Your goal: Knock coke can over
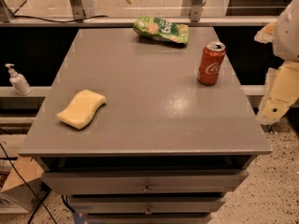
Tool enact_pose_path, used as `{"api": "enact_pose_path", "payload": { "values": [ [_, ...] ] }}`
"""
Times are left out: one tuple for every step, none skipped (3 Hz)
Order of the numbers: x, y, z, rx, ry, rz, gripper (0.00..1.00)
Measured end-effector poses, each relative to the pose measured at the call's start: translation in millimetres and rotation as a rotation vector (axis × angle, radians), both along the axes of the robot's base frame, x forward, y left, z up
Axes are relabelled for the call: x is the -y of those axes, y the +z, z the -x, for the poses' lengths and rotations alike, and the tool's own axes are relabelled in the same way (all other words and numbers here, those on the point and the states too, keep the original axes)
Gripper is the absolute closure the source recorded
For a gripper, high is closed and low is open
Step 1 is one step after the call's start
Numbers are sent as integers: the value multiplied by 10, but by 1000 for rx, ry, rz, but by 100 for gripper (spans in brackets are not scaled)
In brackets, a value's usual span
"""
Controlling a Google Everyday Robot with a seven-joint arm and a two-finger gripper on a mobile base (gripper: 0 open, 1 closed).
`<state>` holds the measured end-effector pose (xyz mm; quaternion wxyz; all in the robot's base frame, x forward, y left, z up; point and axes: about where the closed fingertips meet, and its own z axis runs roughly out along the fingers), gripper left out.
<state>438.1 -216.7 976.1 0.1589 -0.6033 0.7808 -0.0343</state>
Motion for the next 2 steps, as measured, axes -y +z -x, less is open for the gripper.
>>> {"api": "enact_pose_path", "payload": {
  "values": [
    [-2, 5, -2, 3, 0, 0, 0],
    [-30, -9, -102, 20, 22, -5, 0]
  ]
}}
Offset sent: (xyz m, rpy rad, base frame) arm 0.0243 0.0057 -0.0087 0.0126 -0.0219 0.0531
